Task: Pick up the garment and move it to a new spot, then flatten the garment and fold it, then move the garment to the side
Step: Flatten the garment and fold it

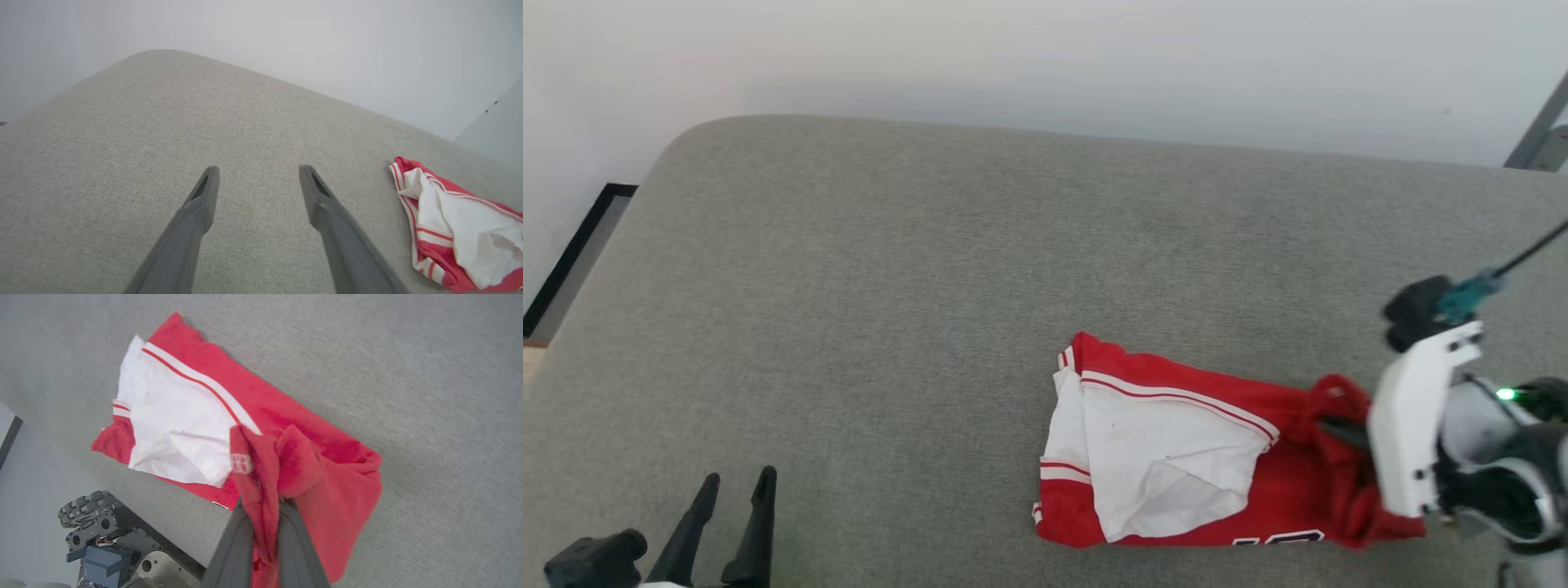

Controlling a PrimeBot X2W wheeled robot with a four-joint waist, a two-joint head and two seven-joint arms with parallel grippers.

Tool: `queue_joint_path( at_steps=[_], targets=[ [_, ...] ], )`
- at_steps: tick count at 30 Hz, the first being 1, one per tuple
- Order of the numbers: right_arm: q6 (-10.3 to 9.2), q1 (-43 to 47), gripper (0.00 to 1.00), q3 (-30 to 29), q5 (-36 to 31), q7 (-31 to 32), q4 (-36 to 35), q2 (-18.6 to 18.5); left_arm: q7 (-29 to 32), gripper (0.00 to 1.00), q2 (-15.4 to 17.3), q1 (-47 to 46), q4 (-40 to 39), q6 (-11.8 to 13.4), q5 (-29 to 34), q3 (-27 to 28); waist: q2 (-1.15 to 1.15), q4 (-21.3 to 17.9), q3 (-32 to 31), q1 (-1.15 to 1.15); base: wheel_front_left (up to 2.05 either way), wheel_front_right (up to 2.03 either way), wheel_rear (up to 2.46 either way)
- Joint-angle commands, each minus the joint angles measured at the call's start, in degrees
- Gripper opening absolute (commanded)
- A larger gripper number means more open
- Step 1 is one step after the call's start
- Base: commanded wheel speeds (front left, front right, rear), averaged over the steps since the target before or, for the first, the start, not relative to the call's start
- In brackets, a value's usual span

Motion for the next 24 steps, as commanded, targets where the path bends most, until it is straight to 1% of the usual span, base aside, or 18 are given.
queue_joint_path(
  at_steps=[1,5,10,12,15,17,18,19,20,23,24],
  targets=[
    [-0.03,-0.79,0.00,1.27,-0.05,-0.08,-0.28,1.13,0.29,1.00,-0.18,-0.88,0.00,-0.28,-0.03,-0.32,0.00,1.00,-0.09,0.00,0.00,0.00,0.00],
    [-0.03,-3.54,0.00,5.83,-1.08,-2.16,1.78,3.10,1.00,1.00,-0.41,-2.23,0.17,-0.55,0.24,-1.38,0.00,3.04,0.15,0.00,0.00,0.00,0.00],
    [-0.03,-8.02,0.00,10.97,-1.27,-5.77,7.81,5.81,1.60,1.00,-0.94,-4.19,0.61,-1.02,0.36,-2.76,0.00,5.80,0.86,0.00,0.00,0.00,0.00],
    [-0.03,-8.76,0.00,11.77,-1.27,-6.42,9.08,6.22,1.75,1.00,-1.04,-4.65,0.79,-1.12,0.41,-3.07,0.00,6.37,1.06,0.00,0.00,0.00,0.00],
    [-0.03,-11.05,0.00,14.76,-0.94,-8.53,13.03,7.41,1.75,1.00,-1.28,-5.59,1.25,-1.39,0.22,-3.52,0.00,7.66,1.72,0.00,0.00,0.00,0.00],
    [-0.03,-12.72,0.00,17.02,-1.22,-9.81,15.55,7.57,1.60,1.00,-1.53,-6.17,1.58,-1.54,0.03,-3.65,0.00,8.25,2.21,0.00,0.00,0.00,0.00],
    [-0.03,-13.39,0.10,18.08,-0.89,-10.59,16.51,7.73,1.53,1.00,-1.66,-6.40,1.74,-1.69,-0.10,-3.81,0.00,8.43,2.39,0.00,0.00,0.00,0.00],
    [-0.03,-14.26,0.43,19.29,-0.70,-11.58,17.22,7.64,1.46,1.00,-1.71,-6.60,1.96,-1.66,-0.16,-3.91,0.00,8.56,2.51,0.00,0.00,0.00,0.00],
    [-0.03,-14.87,1.00,19.79,-0.37,-12.58,18.14,7.60,1.36,1.00,-1.67,-6.77,2.17,-1.79,-0.18,-3.92,0.00,8.60,2.61,0.00,0.00,0.00,0.00],
    [-0.03,-16.34,1.00,21.27,0.75,-14.14,19.48,7.19,1.13,1.00,-1.65,-6.98,2.60,-1.94,-0.49,-3.66,0.00,8.27,2.70,0.00,0.00,0.00,0.00],
    [-0.03,-17.03,1.00,21.91,2.38,-14.55,19.19,6.90,1.00,1.00,-1.56,-6.70,2.81,-1.77,-0.66,-3.20,0.00,7.55,2.65,0.00,0.00,0.00,0.00]
  ],
)
